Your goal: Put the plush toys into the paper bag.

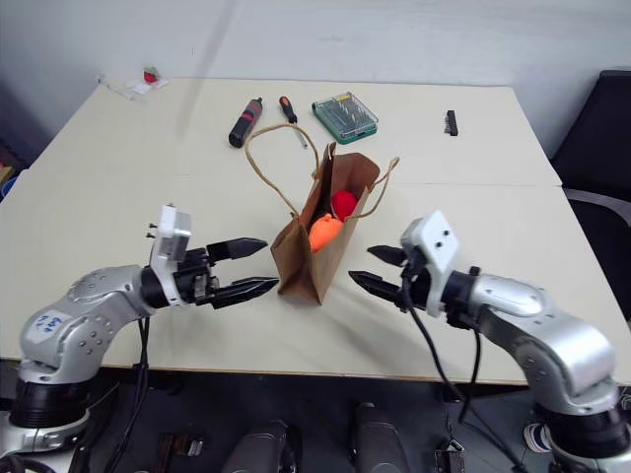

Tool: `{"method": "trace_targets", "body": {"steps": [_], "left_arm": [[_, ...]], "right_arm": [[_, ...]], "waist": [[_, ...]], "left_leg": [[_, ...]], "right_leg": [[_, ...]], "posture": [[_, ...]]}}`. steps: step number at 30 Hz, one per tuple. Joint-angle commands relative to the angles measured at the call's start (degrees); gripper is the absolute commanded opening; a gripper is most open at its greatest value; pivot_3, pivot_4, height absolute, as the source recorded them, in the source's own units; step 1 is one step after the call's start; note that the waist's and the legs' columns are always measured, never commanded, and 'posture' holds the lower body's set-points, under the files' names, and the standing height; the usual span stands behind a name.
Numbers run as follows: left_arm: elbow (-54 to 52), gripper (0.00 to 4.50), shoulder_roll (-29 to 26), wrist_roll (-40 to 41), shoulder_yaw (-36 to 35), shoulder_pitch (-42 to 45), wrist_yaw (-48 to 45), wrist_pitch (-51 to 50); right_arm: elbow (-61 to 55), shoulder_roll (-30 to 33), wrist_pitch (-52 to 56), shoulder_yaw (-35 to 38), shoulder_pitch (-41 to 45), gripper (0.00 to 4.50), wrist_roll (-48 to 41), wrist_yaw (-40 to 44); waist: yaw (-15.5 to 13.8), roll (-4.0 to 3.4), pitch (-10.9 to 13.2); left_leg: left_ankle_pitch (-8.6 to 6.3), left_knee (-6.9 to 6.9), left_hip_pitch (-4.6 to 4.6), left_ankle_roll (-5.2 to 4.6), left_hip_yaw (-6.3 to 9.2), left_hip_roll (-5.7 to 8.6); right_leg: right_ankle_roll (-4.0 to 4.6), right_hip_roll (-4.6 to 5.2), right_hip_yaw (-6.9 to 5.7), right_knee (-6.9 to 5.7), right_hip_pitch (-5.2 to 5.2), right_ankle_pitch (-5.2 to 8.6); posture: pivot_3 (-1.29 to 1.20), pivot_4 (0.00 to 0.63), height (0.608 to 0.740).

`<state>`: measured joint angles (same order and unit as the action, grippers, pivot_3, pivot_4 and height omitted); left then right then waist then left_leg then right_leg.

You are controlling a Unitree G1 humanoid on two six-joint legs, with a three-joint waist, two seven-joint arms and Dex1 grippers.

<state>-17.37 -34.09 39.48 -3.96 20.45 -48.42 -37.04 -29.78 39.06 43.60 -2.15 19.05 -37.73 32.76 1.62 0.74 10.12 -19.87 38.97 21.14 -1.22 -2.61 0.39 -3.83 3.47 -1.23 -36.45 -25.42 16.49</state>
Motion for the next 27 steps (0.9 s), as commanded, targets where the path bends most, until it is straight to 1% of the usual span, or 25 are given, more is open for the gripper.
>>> {"method": "trace_targets", "body": {"steps": [1,3,5,10,15,17,19,24,27], "left_arm": [[1.7,4.5,2.0,-3.9,2.6,1.8,-0.2,4.8],[2.9,4.5,3.4,-6.0,3.8,2.5,0.6,6.9],[3.8,4.5,5.3,-7.6,4.8,3.0,1.8,8.1],[4.8,4.5,9.6,-10.7,6.0,4.1,5.9,9.4],[8.8,4.5,13.3,-14.0,4.6,6.6,12.5,10.0],[10.4,4.09,14.9,-14.0,4.3,7.3,13.3,10.3],[11.1,3.58,15.3,-14.5,5.0,7.4,12.5,10.9],[15.2,1.94,16.4,-13.7,4.8,9.3,10.0,12.0],[20.0,0.94,15.6,-13.2,4.8,12.2,4.3,13.8]], "right_arm": [[4.4,-3.2,-6.3,-6.2,3.9,1.48,7.9,0.7],[7.5,-5.6,-8.2,-8.6,5.9,0.71,10.9,0.6],[10.0,-8.0,-9.6,-10.2,7.3,0.04,13.0,0.5],[12.7,-12.0,-11.7,-11.6,7.9,0.04,16.4,0.7],[12.7,-13.5,-12.0,-11.2,7.1,0.04,17.7,1.1],[12.0,-13.5,-12.0,-10.6,6.2,0.0,17.5,1.3],[11.4,-13.3,-12.0,-10.0,5.6,0.0,17.4,1.6],[8.2,-11.3,-11.6,-7.0,2.8,0.0,15.9,3.0],[3.4,-8.5,-9.1,-2.6,-0.8,0.0,13.2,3.7]], "waist": [[-0.1,0.0,0.0],[-0.1,0.0,0.0],[-0.2,0.0,0.0],[-0.5,0.0,0.0],[-0.5,0.0,0.0],[-0.5,0.0,0.0],[-0.4,0.01,0.0],[-0.4,0.01,0.0],[-1.2,0.01,0.0]], "left_leg": [[0.0,0.0,-0.02,0.01,0.0,0.0],[0.0,0.0,0.02,0.0,0.0,0.0],[0.0,0.0,0.07,-0.01,0.0,0.0],[-0.02,0.06,0.13,-0.03,0.01,0.0],[-0.01,0.11,0.1,-0.03,0.0,0.0],[-0.01,0.12,0.09,-0.03,0.0,0.0],[-0.01,0.11,0.09,-0.03,0.0,0.0],[-0.01,0.12,0.09,-0.02,0.0,0.0],[0.0,0.14,0.09,-0.01,0.0,0.01]], "right_leg": [[0.01,-0.01,0.0,-0.02,-0.01,0.0],[0.01,-0.01,-0.02,-0.01,-0.03,0.0],[0.01,0.0,-0.02,0.02,-0.05,-0.01],[-0.01,0.0,-0.06,0.02,-0.05,-0.02],[-0.03,0.0,-0.05,-0.03,-0.03,-0.03],[-0.04,-0.01,-0.06,-0.05,-0.03,-0.03],[-0.04,-0.01,-0.07,-0.07,-0.03,-0.03],[-0.04,-0.01,-0.07,-0.07,-0.03,-0.03],[-0.04,-0.02,-0.08,-0.07,-0.03,-0.03]], "posture": [[0.0,0.15,0.74],[0.0,0.15,0.74],[0.0,0.15,0.74],[0.0,0.15,0.74],[0.0,0.15,0.74],[0.0,0.15,0.74],[0.0,0.15,0.74],[0.0,0.15,0.74],[0.0,0.15,0.74]]}}
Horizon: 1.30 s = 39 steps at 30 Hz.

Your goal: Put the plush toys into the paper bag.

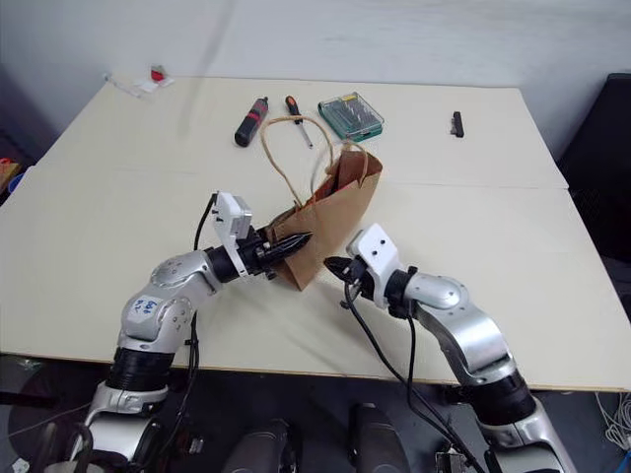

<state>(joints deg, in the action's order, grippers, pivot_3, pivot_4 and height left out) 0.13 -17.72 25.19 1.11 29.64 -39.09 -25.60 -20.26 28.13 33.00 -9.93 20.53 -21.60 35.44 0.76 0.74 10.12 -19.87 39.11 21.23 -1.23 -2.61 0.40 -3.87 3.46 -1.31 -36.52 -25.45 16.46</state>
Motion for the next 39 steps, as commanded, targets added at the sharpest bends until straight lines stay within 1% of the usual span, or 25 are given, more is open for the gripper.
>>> {"method": "trace_targets", "body": {"steps": [1,2,3,5,6,8,9,10,11,12,14,16,18,22,23,24,25,28,34,36,37,39], "left_arm": [[4.2,0.61,-1.5,1.8,0.1,4.6,-8.8,2.5],[5.4,0.32,-2.0,2.2,0.3,5.5,-11.5,2.7],[6.3,0.03,-3.6,2.4,1.8,6.6,-17.8,3.9],[10.0,0.01,-5.3,1.8,3.7,9.6,-25.3,4.8],[12.7,0.01,-5.5,1.4,4.3,11.7,-28.3,5.6],[17.7,0.01,-5.2,0.7,4.9,15.2,-32.3,7.2],[19.6,0.01,-5.1,0.5,5.0,16.4,-33.9,7.9],[22.6,0.01,-4.7,0.3,5.5,18.8,-36.9,8.7],[25.1,0.0,-4.3,0.1,5.9,20.7,-39.4,9.5],[27.0,0.0,-3.9,-0.2,6.1,22.0,-41.1,10.2],[31.4,0.0,-2.5,-0.5,6.7,25.2,-45.4,12.4],[35.8,0.0,-0.7,-0.7,6.9,28.3,-49.2,13.5],[38.9,0.0,0.2,-1.7,7.1,29.7,-51.2,14.4],[43.6,0.0,-0.1,-6.0,9.5,30.2,-52.6,18.8],[44.4,0.25,-0.3,-6.7,9.6,30.3,-51.8,19.2],[44.9,0.53,-0.4,-6.9,9.4,30.4,-51.4,19.3],[45.0,0.76,-0.7,-6.9,9.2,30.4,-51.6,19.1],[42.7,1.76,-2.7,-6.5,8.4,29.3,-51.8,17.4],[28.5,3.69,-11.4,-3.8,5.5,23.0,-49.4,9.7],[20.6,4.35,-18.0,-1.9,0.7,18.1,-46.3,5.8],[16.5,4.45,-21.4,-0.9,-1.7,15.4,-45.1,3.4],[8.0,4.45,-28.4,2.1,-7.0,9.2,-43.8,-2.5]], "right_arm": [[-8.7,4.3,2.8,8.1,-4.2,0.0,-4.6,1.5],[-10.3,5.5,3.7,10.0,-5.4,0.0,-5.7,1.8],[-12.8,7.8,5.0,14.1,-7.8,0.0,-7.5,2.6],[-16.8,11.9,7.6,22.8,-12.5,0.0,-11.8,4.3],[-18.6,14.0,9.1,28.4,-15.4,0.0,-15.0,6.0],[-21.1,17.2,10.9,37.0,-19.9,0.0,-20.4,9.2],[-21.8,18.2,11.5,39.7,-21.5,0.0,-22.3,10.0],[-22.6,19.8,13.0,45.6,-24.7,0.0,-25.5,12.6],[-23.0,20.9,14.2,50.2,-27.4,0.39,-28.0,14.5],[-23.4,21.7,14.9,53.3,-29.3,0.63,-29.9,15.6],[-23.8,22.5,16.2,60.0,-34.2,1.28,-32.3,17.9],[-24.8,22.3,16.1,63.8,-38.8,1.98,-32.8,19.2],[-25.7,21.9,15.2,64.6,-41.1,2.69,-32.9,18.9],[-24.8,21.1,12.7,62.5,-41.1,4.05,-31.2,16.2],[-24.2,21.1,12.1,61.7,-40.9,4.41,-30.6,15.9],[-23.7,21.2,11.4,61.0,-40.7,4.5,-30.0,15.8],[-23.1,21.4,10.9,60.3,-40.5,4.5,-29.6,15.7],[-21.1,22.1,9.5,58.0,-39.0,4.5,-28.8,15.6],[-16.5,24.0,6.9,54.7,-36.5,4.5,-27.1,18.8],[-13.7,25.6,6.4,53.6,-34.7,4.5,-27.4,21.2],[-12.3,26.5,6.5,53.3,-33.7,4.5,-27.8,22.6],[-9.5,28.4,6.4,52.5,-31.9,4.5,-28.2,25.4]], "waist": [[-0.6,0.0,0.0],[-0.9,0.0,0.0],[-0.9,0.0,0.0],[-1.4,-0.01,0.0],[-1.6,-0.01,0.0],[-2.1,0.0,0.0],[-2.2,0.0,0.0],[-2.2,0.01,0.0],[-2.2,0.01,0.0],[-2.3,0.02,0.0],[-2.2,0.02,0.0],[-2.2,0.07,0.0],[-2.0,0.07,0.0],[-1.6,0.08,0.0],[-1.7,0.08,0.0],[-1.7,0.08,0.0],[-1.8,0.08,0.0],[-2.0,0.08,0.0],[-1.9,0.07,0.0],[-1.6,0.07,0.0],[-1.0,0.07,0.0],[-0.4,0.08,0.0]], "left_leg": [[0.0,0.0,0.0,0.0,0.0,0.0],[0.0,0.0,0.02,0.0,0.0,0.0],[-0.01,0.0,0.05,-0.01,0.01,0.0],[-0.02,-0.01,0.07,-0.02,0.01,0.01],[-0.03,-0.01,0.08,-0.05,0.01,0.01],[-0.05,0.0,0.07,-0.08,0.0,0.02],[-0.05,0.0,0.05,-0.09,0.01,0.02],[-0.06,0.0,0.03,-0.11,0.0,0.02],[-0.06,0.0,-0.02,-0.11,0.01,0.01],[-0.07,0.0,-0.03,-0.12,0.01,0.02],[-0.08,0.0,-0.05,-0.15,0.0,0.01],[-0.1,0.01,-0.08,-0.21,-0.02,0.01],[-0.29,0.01,-0.09,-0.56,-0.02,0.01],[-0.31,0.01,-0.18,-0.6,-0.08,0.01],[-0.3,0.01,-0.18,-0.59,-0.08,0.01],[-0.29,0.01,-0.18,-0.59,-0.07,0.01],[-0.29,0.02,-0.15,-0.59,-0.07,0.01],[-0.22,0.03,-0.12,-0.47,-0.08,0.02],[-0.14,0.03,-0.12,-0.31,-0.07,0.01],[-0.13,0.03,-0.11,-0.3,-0.06,0.0],[-0.13,0.04,-0.11,-0.3,-0.07,0.0],[-0.13,0.01,-0.11,-0.28,-0.07,-0.02]], "right_leg": [[0.0,-0.01,-0.01,0.01,0.0,0.0],[0.0,-0.01,-0.02,0.03,0.0,0.0],[0.0,-0.01,-0.05,0.04,0.0,0.0],[0.0,-0.02,-0.07,0.07,0.01,0.0],[0.0,-0.02,-0.08,0.09,0.02,0.0],[-0.02,-0.03,-0.09,0.16,0.08,-0.01],[-0.04,-0.05,-0.09,0.24,0.14,-0.02],[-0.05,-0.06,-0.09,0.26,0.15,-0.03],[-0.05,-0.09,-0.09,0.27,0.21,-0.03],[-0.06,-0.1,-0.09,0.29,0.23,-0.03],[-0.09,-0.15,-0.06,0.31,0.27,-0.05],[-0.12,-0.19,-0.04,0.35,0.31,-0.07],[-0.19,-0.21,0.0,0.42,0.36,-0.1],[-0.23,-0.21,0.12,0.39,0.39,-0.13],[-0.23,-0.2,0.12,0.38,0.38,-0.13],[-0.24,-0.2,0.11,0.38,0.38,-0.13],[-0.24,-0.2,0.11,0.38,0.35,-0.13],[-0.24,-0.18,0.12,0.39,0.33,-0.14],[-0.24,-0.16,0.13,0.34,0.31,-0.13],[-0.23,-0.14,0.13,0.14,0.31,-0.13],[-0.23,-0.13,0.17,0.11,0.29,-0.13],[-0.22,-0.09,0.19,0.09,0.25,-0.13]], "posture": [[0.0,0.15,0.74],[0.0,0.15,0.74],[0.0,0.15,0.74],[0.0,0.15,0.74],[0.0,0.15,0.74],[0.0,0.15,0.74],[0.0,0.15,0.74],[0.0,0.15,0.74],[0.0,0.15,0.74],[0.0,0.15,0.74],[0.0,0.15,0.74],[0.0,0.15,0.74],[0.0,0.15,0.74],[0.0,0.15,0.74],[0.0,0.15,0.74],[0.0,0.15,0.74],[0.0,0.15,0.74],[0.0,0.15,0.74],[0.0,0.15,0.74],[0.0,0.15,0.74],[0.0,0.15,0.74],[0.0,0.15,0.74]]}}
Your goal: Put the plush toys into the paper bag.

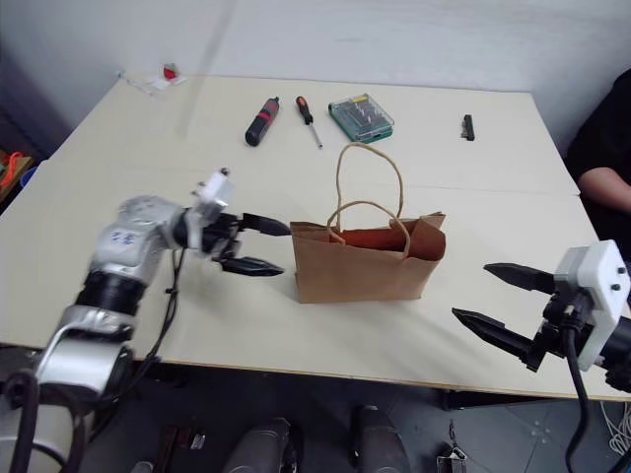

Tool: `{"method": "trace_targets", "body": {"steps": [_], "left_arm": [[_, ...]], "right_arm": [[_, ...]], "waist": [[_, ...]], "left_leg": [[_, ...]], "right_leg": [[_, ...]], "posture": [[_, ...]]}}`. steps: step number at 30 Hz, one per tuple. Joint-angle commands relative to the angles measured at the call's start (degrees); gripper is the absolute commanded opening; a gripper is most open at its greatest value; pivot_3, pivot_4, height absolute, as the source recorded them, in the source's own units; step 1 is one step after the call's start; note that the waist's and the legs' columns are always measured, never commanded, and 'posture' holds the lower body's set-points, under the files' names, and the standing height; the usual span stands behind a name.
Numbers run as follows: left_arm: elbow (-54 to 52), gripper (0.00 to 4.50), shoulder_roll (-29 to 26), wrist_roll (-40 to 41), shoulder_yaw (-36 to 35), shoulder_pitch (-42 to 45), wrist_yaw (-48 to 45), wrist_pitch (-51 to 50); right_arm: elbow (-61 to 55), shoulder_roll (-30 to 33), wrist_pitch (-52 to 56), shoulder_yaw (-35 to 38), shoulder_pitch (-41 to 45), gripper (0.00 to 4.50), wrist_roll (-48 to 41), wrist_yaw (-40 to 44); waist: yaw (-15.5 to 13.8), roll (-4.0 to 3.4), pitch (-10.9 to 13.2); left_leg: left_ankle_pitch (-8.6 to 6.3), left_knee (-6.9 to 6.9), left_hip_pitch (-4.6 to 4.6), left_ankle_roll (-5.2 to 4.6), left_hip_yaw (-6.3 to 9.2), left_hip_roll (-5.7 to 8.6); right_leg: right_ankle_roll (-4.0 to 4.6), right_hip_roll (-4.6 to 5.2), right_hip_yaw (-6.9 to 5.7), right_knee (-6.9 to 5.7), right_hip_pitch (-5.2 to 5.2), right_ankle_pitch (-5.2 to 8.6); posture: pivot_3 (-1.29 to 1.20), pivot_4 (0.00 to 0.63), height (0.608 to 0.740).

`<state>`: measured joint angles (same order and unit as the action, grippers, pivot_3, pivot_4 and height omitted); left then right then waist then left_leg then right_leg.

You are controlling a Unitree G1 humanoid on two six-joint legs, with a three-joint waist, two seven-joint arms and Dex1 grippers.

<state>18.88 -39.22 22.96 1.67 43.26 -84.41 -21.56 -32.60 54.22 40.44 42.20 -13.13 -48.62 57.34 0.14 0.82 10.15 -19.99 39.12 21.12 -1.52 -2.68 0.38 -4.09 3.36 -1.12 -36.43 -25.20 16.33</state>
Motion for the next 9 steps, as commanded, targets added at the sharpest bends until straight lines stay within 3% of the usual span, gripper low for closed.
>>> {"method": "trace_targets", "body": {"steps": [1,5,9], "left_arm": [[-14.5,4.45,-9.8,6.2,-10.2,-7.4,2.2,-9.7],[-27.2,4.45,-18.5,12.4,-21.1,-19.4,4.5,-19.0],[-31.9,4.45,-20.0,16.1,-26.8,-23.4,8.6,-22.5]], "right_arm": [[4.0,3.1,-1.1,0.0,2.4,4.5,-1.1,4.7],[9.0,5.3,-3.2,-2.4,6.9,4.5,0.5,7.6],[12.6,6.8,-3.0,-4.2,10.3,4.5,1.4,9.1]], "waist": [[0.4,0.0,0.0],[-0.1,-0.03,0.0],[-0.9,-0.08,0.0]], "left_leg": [[0.0,-0.01,-0.01,0.01,0.0,-0.03],[-0.01,-0.01,-0.04,-0.01,0.03,-0.03],[-0.05,-0.01,-0.25,-0.04,0.29,-0.02]], "right_leg": [[0.02,0.0,0.0,0.0,-0.01,0.01],[0.07,0.11,-0.05,0.26,0.06,0.04],[0.08,0.15,-0.22,0.51,0.51,0.04]], "posture": [[0.0,0.15,0.74],[0.0,0.15,0.74],[0.0,0.15,0.74]]}}
